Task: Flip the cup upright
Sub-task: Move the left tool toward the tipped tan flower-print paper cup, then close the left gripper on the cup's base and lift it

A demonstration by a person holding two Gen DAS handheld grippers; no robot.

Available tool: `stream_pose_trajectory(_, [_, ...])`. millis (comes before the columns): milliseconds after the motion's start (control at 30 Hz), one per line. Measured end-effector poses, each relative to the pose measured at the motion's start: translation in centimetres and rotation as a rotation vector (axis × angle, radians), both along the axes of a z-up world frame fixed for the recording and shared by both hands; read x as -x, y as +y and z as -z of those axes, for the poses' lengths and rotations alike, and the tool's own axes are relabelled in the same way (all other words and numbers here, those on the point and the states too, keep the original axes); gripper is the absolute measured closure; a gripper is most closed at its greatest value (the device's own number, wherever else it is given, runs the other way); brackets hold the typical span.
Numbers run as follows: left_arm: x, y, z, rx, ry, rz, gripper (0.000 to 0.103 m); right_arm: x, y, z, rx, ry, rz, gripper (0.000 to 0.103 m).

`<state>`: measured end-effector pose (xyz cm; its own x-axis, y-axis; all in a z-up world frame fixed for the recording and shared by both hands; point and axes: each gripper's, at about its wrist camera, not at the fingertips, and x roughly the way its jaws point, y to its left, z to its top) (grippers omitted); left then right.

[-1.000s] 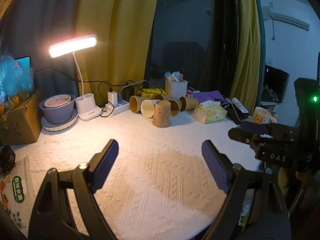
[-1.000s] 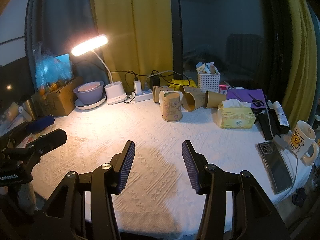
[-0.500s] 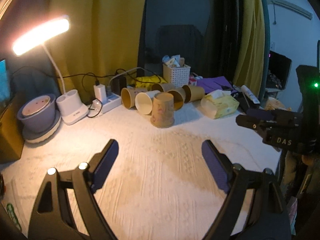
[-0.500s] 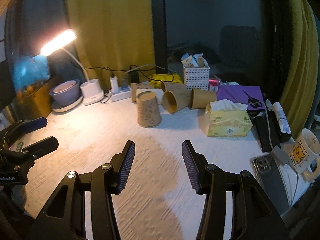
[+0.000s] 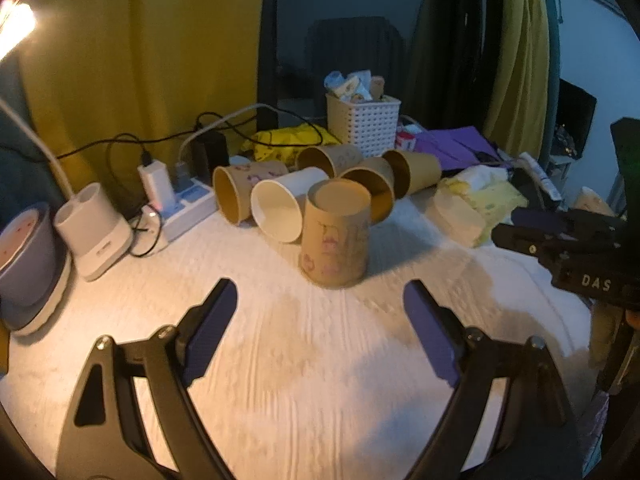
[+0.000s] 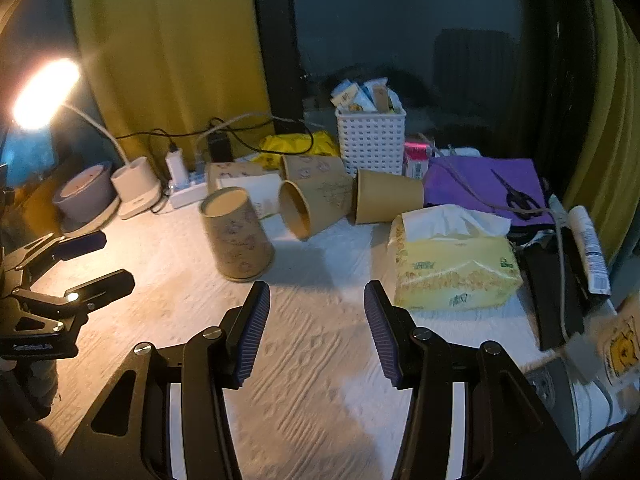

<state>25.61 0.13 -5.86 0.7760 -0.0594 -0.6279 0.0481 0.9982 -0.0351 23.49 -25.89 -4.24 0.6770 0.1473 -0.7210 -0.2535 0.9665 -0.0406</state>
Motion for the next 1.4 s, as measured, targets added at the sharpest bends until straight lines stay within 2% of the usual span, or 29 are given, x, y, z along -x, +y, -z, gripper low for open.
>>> stream_pose_trajectory(300, [-5.8,-1.2,2.1,-0.056,0.029,0.02,0.017,-3.8,-1.2,2.3,-0.036,0.051,0.01,0.051])
stream_pose_trajectory(533, [-8.8,-2.9,4.1,-0.116,0.056,0.063,0.017,-4.9,-2.0,3.4,-0.059,0.07,0.014,0.051])
stream_pose_trajectory(567, [-9.3,-3.2,4.4,-0.13,0.061,0.068,0.019,-4.9,-2.1,3.6,-0.06,0.073,0.015,0.051])
stream_pose_trajectory(600, [-9.6,-3.3,4.6,-0.138,0.065,0.073,0.024,-5.0,-2.1,3.7,-0.062,0.076,0.018,0.051])
stream_pose_trajectory(633, [-9.9,-3.4,4.8,-0.147,0.075,0.081,0.039,-5.1,-2.2,3.7,-0.066,0.077,0.019,0.051])
stream_pose_trajectory(800, [-10.1,-3.6,4.7,-0.178,0.05,0.093,0.041,-4.9,-2.2,3.6,-0.066,0.074,0.025,0.051])
stream_pose_trajectory(1033, [-6.5,-3.1,2.6,-0.235,-0.008,0.09,0.043,-2.8,-1.9,2.5,-0.069,0.056,0.037,0.051])
stream_pose_trajectory(1233, [-1.1,-2.2,0.3,-0.302,-0.051,0.091,0.043,0.0,-1.2,2.0,-0.079,0.053,0.041,0.051])
stream_pose_trajectory(1400, [4.0,-2.9,-0.6,-0.398,-0.086,0.142,0.043,2.7,-0.4,1.2,-0.081,0.046,0.042,0.051])
